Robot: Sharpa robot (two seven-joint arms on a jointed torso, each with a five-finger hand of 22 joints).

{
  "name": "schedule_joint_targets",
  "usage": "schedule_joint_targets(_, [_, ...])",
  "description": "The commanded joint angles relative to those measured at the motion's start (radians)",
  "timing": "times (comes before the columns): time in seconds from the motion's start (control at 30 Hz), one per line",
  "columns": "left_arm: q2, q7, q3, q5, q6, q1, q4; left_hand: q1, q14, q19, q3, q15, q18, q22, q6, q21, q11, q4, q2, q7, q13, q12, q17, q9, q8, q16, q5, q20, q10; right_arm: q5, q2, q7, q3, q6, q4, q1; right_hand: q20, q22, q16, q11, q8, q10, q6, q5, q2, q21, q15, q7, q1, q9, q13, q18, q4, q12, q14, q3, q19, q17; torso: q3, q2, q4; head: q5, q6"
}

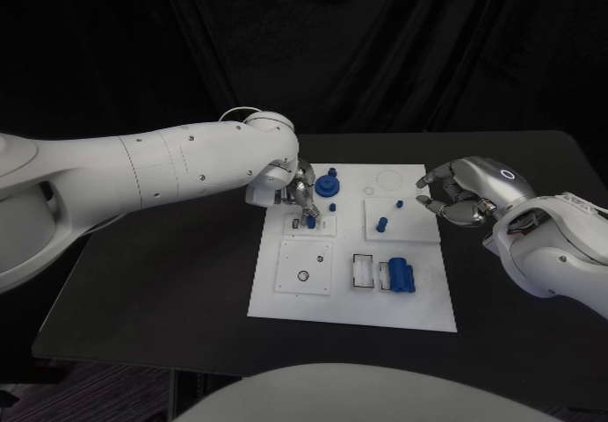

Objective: Assemble the parts on the task board

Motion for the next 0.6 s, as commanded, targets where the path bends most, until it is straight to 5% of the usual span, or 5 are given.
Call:
schedule_joint_targets(0.03, [-0.001,0.001,0.000,-0.010,-0.001,-0.005,0.005,0.000,0.106,0.074,0.034,-0.007,-0.003,0.249,0.001,0.003,-0.007,-0.011,-0.021,-0.007,0.262,0.003,0.263,0.014,0.006,0.003,0.013,-0.007,0.105,-0.002,0.000,-0.011,0.001,0.005,0.001,-0.002,0.003,0.161,0.003,0.009,0.005,0.106,0.007,0.006,0.002,-0.002,0.006,0.001,0.008,-0.001,0.263,0.007,0.001,0.006,0.108,0.006,-0.001,0.263,0.0006,0.000,0.0004,0.000,0.000])
schedule_joint_targets(0.6, [-0.027,0.007,0.000,-0.010,-0.055,-0.008,0.045,-0.021,0.106,0.072,0.129,-0.010,-0.003,0.248,0.001,0.001,-0.010,-0.036,-0.056,-0.010,0.262,0.003,0.263,0.053,0.014,0.003,0.009,-0.010,0.105,-0.002,0.000,-0.021,0.001,0.017,-0.002,-0.002,0.003,0.154,0.003,0.007,0.004,0.101,0.009,0.008,0.002,-0.028,0.006,0.001,0.009,-0.003,0.258,0.013,0.001,0.002,0.108,0.010,-0.012,0.263,0.0001,0.000,0.0005,0.000,0.000])
